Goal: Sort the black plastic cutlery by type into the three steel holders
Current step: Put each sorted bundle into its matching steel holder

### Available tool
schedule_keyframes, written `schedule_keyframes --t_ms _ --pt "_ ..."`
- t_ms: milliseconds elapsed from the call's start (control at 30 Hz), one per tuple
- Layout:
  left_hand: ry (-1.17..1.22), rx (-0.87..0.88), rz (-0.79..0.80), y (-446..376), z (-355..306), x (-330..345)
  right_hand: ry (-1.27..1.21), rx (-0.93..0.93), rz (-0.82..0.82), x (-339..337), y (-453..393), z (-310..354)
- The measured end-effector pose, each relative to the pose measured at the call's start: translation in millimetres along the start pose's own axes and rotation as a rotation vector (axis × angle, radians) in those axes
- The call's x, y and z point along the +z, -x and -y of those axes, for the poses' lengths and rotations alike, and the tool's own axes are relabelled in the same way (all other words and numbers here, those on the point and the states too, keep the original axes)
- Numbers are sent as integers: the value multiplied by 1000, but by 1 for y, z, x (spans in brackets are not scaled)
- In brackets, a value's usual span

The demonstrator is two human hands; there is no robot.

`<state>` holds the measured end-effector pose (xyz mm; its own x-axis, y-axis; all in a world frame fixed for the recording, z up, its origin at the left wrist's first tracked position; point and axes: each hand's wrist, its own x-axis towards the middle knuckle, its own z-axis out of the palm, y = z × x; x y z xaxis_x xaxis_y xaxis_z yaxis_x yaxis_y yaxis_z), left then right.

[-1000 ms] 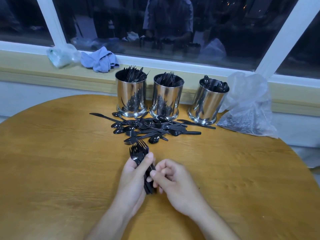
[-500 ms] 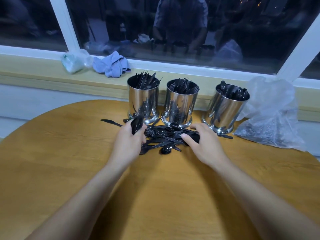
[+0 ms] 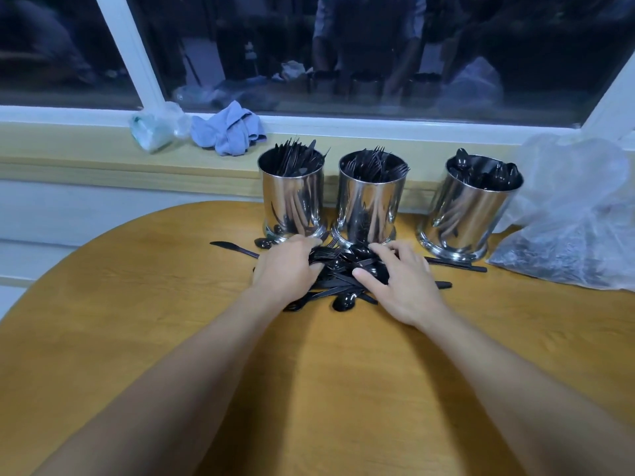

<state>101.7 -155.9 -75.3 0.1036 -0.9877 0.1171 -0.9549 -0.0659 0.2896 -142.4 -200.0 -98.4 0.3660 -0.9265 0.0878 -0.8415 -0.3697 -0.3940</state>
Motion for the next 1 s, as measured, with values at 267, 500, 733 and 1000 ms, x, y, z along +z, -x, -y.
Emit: schedule_keyframes --t_ms 267,500,733,1000 --pt "62 66 -16 32 -7 -5 60 -104 16 4 33 -1" --pt "60 97 -1 100 -17 4 29 -78 3 -1 115 5" --pt "122 170 39 139 -19 -10 -81 -32 -8 -8 168 14" --pt "315 111 -83 175 -32 -24 -79 -104 -210 -8 210 2"
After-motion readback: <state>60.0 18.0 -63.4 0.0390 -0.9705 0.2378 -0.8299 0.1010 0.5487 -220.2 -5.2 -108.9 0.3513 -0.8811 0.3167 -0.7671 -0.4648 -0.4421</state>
